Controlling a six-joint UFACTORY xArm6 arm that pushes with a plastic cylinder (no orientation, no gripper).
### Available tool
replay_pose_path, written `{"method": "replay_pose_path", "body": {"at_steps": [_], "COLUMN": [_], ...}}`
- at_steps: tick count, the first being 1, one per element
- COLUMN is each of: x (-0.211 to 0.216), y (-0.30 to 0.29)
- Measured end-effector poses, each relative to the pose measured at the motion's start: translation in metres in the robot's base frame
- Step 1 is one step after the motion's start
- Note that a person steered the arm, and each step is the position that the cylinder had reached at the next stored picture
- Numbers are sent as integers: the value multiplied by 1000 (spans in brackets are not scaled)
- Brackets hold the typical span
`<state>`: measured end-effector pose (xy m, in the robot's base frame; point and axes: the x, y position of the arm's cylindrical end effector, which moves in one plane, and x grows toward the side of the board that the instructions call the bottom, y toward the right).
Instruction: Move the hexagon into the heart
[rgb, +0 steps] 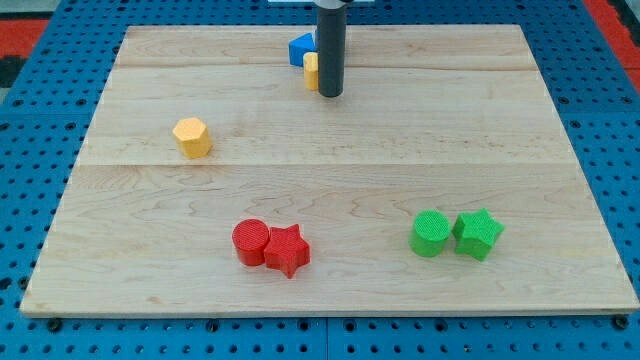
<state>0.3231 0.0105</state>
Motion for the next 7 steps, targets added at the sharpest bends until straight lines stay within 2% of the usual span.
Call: {"method": "replay_pose_path", "body": {"at_steps": [2, 4, 5, 6, 7], "x": [2, 133, 90, 54, 59], "y": [-1, -125, -167, -173, -207]}}
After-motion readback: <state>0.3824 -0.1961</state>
